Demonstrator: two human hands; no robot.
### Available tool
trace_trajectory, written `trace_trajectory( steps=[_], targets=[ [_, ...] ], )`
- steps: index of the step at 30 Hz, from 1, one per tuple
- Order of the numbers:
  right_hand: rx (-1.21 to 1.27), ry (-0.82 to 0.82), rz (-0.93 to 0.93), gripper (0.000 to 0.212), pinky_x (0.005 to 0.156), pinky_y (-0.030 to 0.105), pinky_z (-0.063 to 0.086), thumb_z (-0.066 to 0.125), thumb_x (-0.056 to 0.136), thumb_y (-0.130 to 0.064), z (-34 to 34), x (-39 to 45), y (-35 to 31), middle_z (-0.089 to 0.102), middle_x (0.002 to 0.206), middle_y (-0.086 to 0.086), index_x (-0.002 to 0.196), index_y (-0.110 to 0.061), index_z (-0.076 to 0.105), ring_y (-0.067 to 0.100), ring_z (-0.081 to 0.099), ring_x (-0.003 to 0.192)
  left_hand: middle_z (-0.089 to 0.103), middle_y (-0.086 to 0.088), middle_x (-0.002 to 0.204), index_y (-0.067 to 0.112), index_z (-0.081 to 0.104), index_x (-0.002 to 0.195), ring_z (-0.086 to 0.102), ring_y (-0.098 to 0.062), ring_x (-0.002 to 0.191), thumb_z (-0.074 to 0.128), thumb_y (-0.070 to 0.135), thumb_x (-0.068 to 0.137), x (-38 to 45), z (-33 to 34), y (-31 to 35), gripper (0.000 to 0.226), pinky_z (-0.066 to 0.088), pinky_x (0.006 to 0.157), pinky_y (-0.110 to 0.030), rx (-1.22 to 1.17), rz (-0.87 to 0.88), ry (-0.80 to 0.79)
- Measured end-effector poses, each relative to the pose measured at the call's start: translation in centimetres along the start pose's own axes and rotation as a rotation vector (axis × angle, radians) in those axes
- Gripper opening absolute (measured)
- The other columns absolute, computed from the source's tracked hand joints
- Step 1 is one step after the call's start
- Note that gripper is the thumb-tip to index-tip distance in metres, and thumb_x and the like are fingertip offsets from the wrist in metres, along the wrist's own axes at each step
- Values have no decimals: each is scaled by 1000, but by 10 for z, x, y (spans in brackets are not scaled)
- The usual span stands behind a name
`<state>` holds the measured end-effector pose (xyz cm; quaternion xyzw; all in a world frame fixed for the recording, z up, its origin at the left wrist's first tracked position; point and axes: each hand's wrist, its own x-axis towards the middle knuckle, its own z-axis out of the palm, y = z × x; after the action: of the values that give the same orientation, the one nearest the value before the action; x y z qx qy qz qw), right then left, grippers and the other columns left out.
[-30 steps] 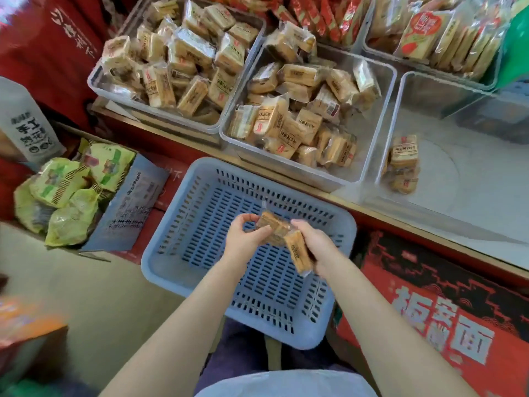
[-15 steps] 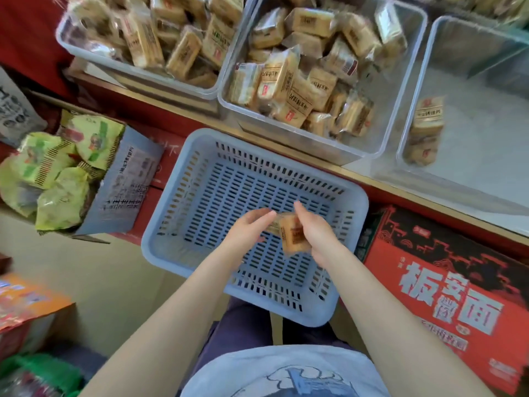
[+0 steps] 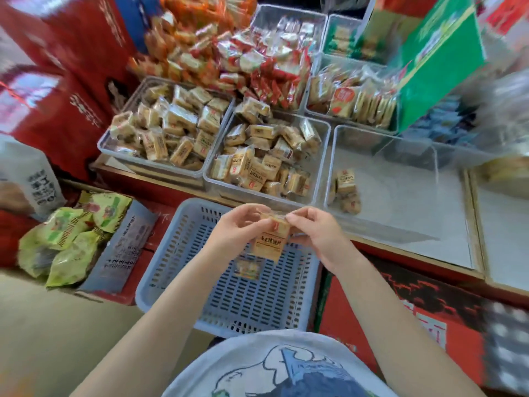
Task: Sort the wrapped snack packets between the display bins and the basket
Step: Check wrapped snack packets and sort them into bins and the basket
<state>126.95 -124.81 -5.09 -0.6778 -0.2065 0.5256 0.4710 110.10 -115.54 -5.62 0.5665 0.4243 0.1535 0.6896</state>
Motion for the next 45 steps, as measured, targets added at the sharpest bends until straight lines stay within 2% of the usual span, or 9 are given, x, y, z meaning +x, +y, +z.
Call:
trace_trajectory(
  steps=[6,13,21,26,33,37,39,42,45],
  targets=[
    [103,32,-92,10,93,55,57,68,96,-13,-16,-22,-19,73,83,10,88,-6,67,28,71,85,77,-8,102,19,72,108,74,-25,98,77,21,91,-9,19,20,18,58,93,-43,12,14,-15],
    [258,23,-134,14,80,41,55,69,94,-12,-39,-36,-17,70,77,6,81,-9,67,20,68,75,79,-10,94,11,77,87,73,-30,98,76,23,90,-14,43,40,12,58,91,-41,55,43,45],
    [499,188,-139,8,61,28,58,67,97,-14,-82,-48,-11,74,77,6,91,-8,67,17,70,69,78,-5,102,21,61,127,76,-23,93,76,13,88,-14,92,51,43,61,76,-31,147,-20,-246],
    [385,119,-191,63,87,40,59,80,73,-50,-100,-53,-1,73,110,11,118,-11,62,27,72,101,78,-17,99,5,59,128,73,-22,75,78,21,78,-1,113,62,56,59,59,-25,-243,-166,-36],
    [256,151,-284,20,83,36,61,76,89,-16,-112,-61,4,74,95,11,104,-6,66,21,72,85,78,-15,88,-5,57,127,77,-22,72,67,15,96,8,132,75,38,58,55,-21,-345,-217,-8],
    [199,266,-319,10,75,29,60,74,92,-17,-121,-58,2,72,82,2,89,-10,69,16,69,79,76,-18,105,-3,50,137,77,-25,86,71,23,92,12,142,73,56,61,63,-26,-231,-234,-46],
    [213,298,-310,11,73,28,60,73,93,-17,-126,-55,2,72,80,4,87,-8,69,16,69,77,67,-10,125,21,42,148,70,-27,109,80,35,84,20,143,66,75,62,79,-35,-87,-182,-53],
    [249,325,-270,16,70,32,59,71,94,-18,-135,-50,2,72,79,8,87,-4,68,17,67,69,63,8,134,40,59,134,60,-13,124,79,51,80,26,147,65,59,49,105,-40,45,-58,-150],
    [288,333,-236,23,68,34,58,71,94,-24,-143,-43,2,72,77,11,89,-2,66,21,66,67,74,6,119,31,70,124,69,-12,111,81,37,79,27,158,66,46,53,97,-31,104,15,-283]
  ],
)
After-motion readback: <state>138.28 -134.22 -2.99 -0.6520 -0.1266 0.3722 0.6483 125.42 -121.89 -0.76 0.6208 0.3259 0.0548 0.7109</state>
